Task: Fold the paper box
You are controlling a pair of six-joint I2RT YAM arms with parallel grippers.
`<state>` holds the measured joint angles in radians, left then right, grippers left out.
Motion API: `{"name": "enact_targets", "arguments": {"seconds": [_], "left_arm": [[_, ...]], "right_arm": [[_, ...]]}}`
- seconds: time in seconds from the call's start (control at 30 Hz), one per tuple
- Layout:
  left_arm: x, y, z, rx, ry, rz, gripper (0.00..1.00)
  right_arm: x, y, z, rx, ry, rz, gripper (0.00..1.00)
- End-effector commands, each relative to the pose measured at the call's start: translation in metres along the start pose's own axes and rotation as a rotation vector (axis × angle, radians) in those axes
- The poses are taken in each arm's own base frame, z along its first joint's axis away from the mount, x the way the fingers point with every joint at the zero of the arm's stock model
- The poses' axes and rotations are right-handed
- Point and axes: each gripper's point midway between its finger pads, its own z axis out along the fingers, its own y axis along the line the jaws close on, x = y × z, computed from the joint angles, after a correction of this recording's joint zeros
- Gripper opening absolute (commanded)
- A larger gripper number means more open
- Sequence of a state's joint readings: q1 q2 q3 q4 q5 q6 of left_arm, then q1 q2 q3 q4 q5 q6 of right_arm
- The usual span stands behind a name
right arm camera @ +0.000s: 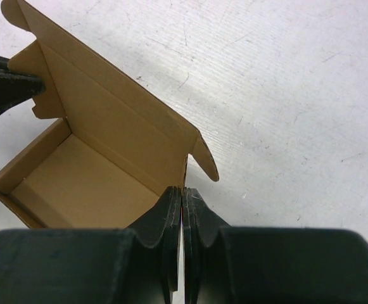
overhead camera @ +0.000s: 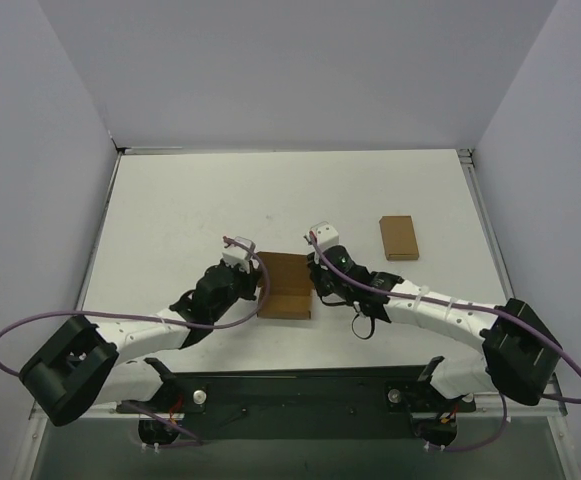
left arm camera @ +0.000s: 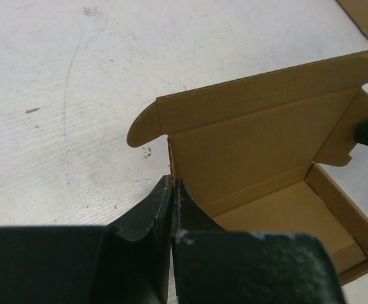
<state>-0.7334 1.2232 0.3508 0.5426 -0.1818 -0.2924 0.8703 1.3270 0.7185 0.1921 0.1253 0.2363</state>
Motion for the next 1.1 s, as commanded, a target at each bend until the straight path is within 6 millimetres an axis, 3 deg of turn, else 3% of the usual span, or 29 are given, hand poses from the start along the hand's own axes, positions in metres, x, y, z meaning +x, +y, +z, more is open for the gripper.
{"name": "enact_targets", "arguments": {"seconds": [0.0, 0.47, 0.8, 1.07], "left_arm": [[-0.021, -0.033, 0.006, 0.051, -0.100, 0.009, 0.00], [-0.010, -0.053, 0.006, 0.037, -0.127, 0.007, 0.00], [-0.044, -0.068, 0.017, 0.058, -0.219, 0.039, 0.00], [-0.029, -0.068, 0.022, 0.073, -0.229, 0.036, 0.00]], "right_arm": [[-0.043, 0.023, 0.004, 0.001, -0.208, 0.107, 0.00], [-0.039, 0.027, 0.004, 0.124, -0.260, 0.171, 0.00], [-0.061, 0.018, 0.005, 0.184, -0.339, 0.198, 0.00], [-0.045, 0.015, 0.010, 0.181, -0.356, 0.303, 0.00]]}}
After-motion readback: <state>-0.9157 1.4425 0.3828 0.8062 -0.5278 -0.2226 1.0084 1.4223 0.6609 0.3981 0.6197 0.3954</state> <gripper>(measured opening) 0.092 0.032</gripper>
